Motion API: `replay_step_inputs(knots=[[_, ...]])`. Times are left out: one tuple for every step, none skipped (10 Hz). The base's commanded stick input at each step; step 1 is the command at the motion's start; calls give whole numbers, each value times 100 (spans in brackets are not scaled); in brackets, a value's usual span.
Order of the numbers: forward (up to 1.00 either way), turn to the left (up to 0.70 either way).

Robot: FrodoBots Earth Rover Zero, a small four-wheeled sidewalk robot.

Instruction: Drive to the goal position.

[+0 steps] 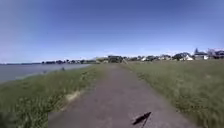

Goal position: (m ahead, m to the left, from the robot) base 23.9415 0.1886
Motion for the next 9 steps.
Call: replay_step_inputs(knots=[[70,0],[70,0],[70,0],[70,0],[70,0],[70,0],[70,0],[70,0],[70,0]])
